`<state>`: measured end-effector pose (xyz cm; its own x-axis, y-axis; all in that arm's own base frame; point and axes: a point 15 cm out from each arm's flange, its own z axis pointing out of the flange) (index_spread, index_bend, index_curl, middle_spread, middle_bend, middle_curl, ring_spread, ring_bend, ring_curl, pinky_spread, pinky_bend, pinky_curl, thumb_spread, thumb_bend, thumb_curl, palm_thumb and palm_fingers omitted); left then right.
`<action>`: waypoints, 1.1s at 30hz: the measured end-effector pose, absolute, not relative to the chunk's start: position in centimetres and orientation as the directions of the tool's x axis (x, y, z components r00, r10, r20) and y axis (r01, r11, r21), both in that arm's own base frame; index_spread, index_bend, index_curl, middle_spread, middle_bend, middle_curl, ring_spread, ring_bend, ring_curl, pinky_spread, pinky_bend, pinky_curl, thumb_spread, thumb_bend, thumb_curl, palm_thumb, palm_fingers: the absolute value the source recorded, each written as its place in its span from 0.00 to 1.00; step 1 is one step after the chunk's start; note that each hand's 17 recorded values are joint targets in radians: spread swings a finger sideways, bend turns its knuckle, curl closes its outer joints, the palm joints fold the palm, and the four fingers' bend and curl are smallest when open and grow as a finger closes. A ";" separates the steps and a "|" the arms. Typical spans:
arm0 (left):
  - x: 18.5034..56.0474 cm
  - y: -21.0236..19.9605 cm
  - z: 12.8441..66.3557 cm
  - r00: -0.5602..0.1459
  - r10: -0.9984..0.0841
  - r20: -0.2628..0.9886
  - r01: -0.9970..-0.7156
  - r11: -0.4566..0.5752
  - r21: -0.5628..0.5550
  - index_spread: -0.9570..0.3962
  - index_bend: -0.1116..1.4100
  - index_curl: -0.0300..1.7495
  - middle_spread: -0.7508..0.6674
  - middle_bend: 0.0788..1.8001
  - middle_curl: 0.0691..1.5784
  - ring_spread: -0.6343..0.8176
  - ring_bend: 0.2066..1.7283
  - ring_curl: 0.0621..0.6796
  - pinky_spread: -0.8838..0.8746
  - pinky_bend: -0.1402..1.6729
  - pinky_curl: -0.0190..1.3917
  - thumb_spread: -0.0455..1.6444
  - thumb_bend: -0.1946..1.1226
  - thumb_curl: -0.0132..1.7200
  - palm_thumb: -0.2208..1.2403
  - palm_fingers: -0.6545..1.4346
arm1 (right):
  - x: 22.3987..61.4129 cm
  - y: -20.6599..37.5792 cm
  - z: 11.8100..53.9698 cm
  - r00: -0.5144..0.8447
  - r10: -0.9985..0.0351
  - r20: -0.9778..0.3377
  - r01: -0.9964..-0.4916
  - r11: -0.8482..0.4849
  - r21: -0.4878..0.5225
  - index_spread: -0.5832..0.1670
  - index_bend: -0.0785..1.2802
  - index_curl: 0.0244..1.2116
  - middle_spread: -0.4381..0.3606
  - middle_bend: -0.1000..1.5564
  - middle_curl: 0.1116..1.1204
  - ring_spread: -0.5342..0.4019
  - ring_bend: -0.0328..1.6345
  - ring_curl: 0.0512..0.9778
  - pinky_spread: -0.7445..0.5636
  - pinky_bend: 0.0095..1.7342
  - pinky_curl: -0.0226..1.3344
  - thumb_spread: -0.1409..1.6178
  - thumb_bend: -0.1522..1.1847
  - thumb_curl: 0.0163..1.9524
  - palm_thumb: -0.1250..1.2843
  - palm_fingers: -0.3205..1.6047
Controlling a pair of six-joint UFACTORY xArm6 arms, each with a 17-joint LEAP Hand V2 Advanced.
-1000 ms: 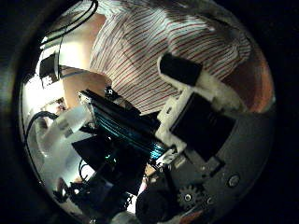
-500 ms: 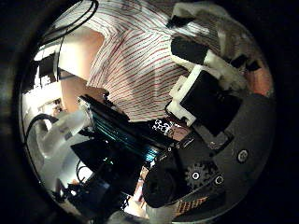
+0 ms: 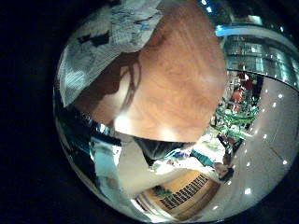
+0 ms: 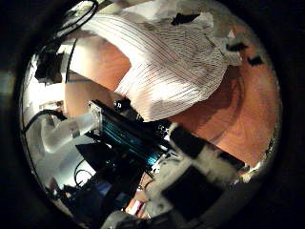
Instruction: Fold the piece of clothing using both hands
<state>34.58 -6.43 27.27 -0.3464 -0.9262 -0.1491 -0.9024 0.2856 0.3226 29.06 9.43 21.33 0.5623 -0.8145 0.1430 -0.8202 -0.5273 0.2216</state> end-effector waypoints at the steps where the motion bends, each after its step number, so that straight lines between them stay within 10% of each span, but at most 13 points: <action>1: 34.6 -6.4 27.3 -0.346 -0.926 -0.149 -0.902 0.286 0.323 0.22 0.19 0.78 0.07 0.44 0.65 0.11 0.70 0.75 0.11 0.63 0.52 0.71 0.14 0.30 0.67 0.77 | 28.3 9.6 20.8 0.582 -0.801 0.139 -0.805 -0.542 0.242 0.15 0.34 0.45 0.23 0.41 0.47 0.33 0.60 0.41 0.49 0.60 0.31 0.66 0.09 0.20 0.54 0.19; 10: 34.4 -6.4 27.3 -0.349 -0.925 -0.148 -0.900 0.287 0.329 0.23 0.19 0.78 0.06 0.43 0.65 0.10 0.69 0.75 0.11 0.63 0.52 0.72 0.14 0.31 0.67 0.76 | 26.0 10.5 18.3 0.646 -0.753 0.126 -0.748 -0.591 0.302 0.14 0.32 0.38 0.36 0.32 0.36 0.48 0.46 0.31 0.76 0.47 0.22 0.64 0.09 0.18 0.52 0.17; 20: 34.4 -6.6 27.3 -0.354 -0.924 -0.145 -0.898 0.292 0.330 0.24 0.19 0.79 0.06 0.43 0.65 0.11 0.70 0.75 0.11 0.63 0.52 0.71 0.14 0.31 0.67 0.77 | 27.1 10.2 15.2 0.685 -0.705 0.182 -0.716 -0.606 0.346 0.17 0.19 0.31 0.43 0.26 0.29 0.57 0.39 0.25 0.83 0.39 0.19 0.63 0.09 0.17 0.53 0.20; 29: 34.2 -6.4 27.6 -0.353 -0.924 -0.145 -0.896 0.289 0.336 0.25 0.19 0.79 0.06 0.43 0.65 0.11 0.70 0.76 0.11 0.63 0.52 0.71 0.14 0.30 0.66 0.76 | 28.4 10.1 13.5 0.690 -0.683 0.240 -0.718 -0.603 0.348 0.23 0.18 0.28 0.33 0.29 0.29 0.42 0.43 0.25 0.75 0.32 0.16 0.62 0.10 0.18 0.55 0.32; 33: 34.2 -6.3 27.5 -0.350 -0.925 -0.145 -0.896 0.286 0.339 0.25 0.19 0.79 0.06 0.43 0.66 0.10 0.70 0.76 0.11 0.63 0.52 0.71 0.14 0.30 0.66 0.76 | 28.7 10.9 13.5 0.704 -0.662 0.256 -0.708 -0.624 0.332 0.23 0.16 0.27 0.19 0.37 0.35 0.25 0.53 0.31 0.49 0.42 0.18 0.62 0.10 0.18 0.57 0.52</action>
<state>34.19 -6.27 27.55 -0.3504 -0.9253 -0.1452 -0.8961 0.2861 0.3393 28.68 10.86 13.51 0.7040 -0.6623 0.2564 -0.7077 -0.6237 0.3319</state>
